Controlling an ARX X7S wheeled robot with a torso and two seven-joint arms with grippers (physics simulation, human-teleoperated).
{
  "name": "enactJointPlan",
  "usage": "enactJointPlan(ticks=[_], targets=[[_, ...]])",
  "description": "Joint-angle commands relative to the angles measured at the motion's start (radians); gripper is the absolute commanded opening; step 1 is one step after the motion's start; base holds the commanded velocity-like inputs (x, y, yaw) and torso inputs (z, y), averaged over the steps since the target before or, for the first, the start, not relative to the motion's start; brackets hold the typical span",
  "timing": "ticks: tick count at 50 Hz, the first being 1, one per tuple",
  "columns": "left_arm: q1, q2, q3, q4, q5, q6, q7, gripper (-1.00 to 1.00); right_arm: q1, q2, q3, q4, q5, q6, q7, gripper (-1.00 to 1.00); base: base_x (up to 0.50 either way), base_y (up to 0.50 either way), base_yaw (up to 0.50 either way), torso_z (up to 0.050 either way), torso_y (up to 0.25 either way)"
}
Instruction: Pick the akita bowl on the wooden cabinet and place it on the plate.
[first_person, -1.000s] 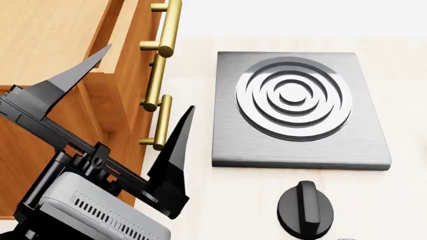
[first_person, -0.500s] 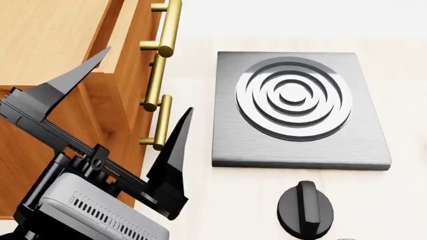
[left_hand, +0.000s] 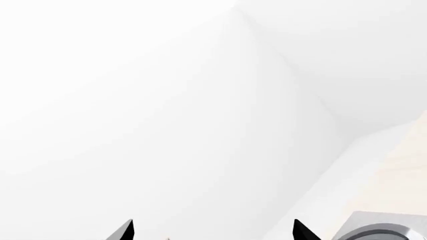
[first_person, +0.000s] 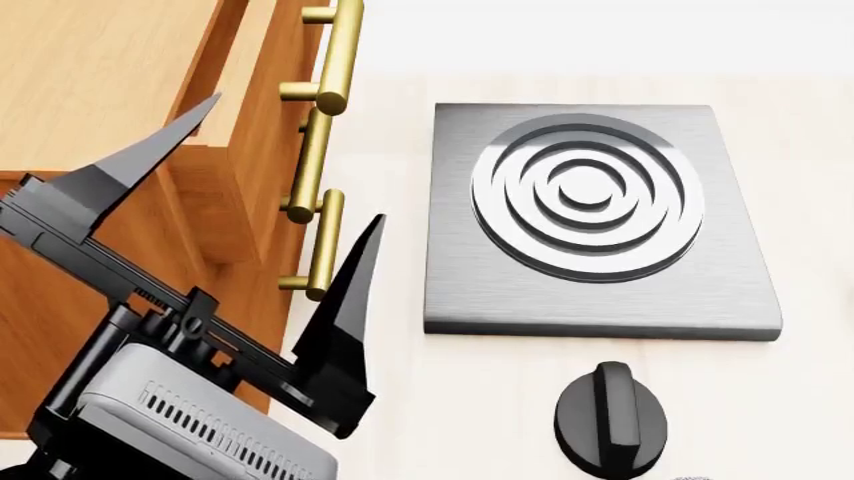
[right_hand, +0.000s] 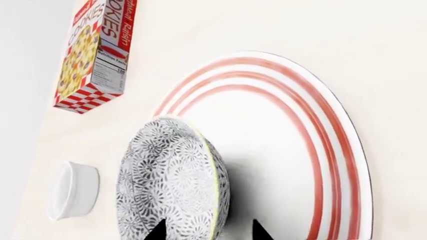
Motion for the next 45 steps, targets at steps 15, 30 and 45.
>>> enactJointPlan(ticks=[15, 30, 45], targets=[[0.004, -0.003, 0.000, 0.001, 0.000, 0.001, -0.004, 1.00, -0.008, 0.001, 0.012, -0.011, -0.014, 0.002, -0.024, 1.00, 0.00, 0.00, 0.00, 0.000, 0.000], [0.009, -0.010, -0.004, 0.010, -0.001, -0.002, -0.007, 1.00, -0.032, 0.021, 0.038, -0.073, -0.014, -0.001, 0.003, 1.00, 0.00, 0.00, 0.00, 0.000, 0.000], [0.003, -0.010, -0.007, 0.014, -0.004, -0.006, -0.006, 1.00, -0.118, 0.077, 0.121, -0.217, -0.017, -0.011, 0.070, 1.00, 0.00, 0.00, 0.00, 0.000, 0.000]])
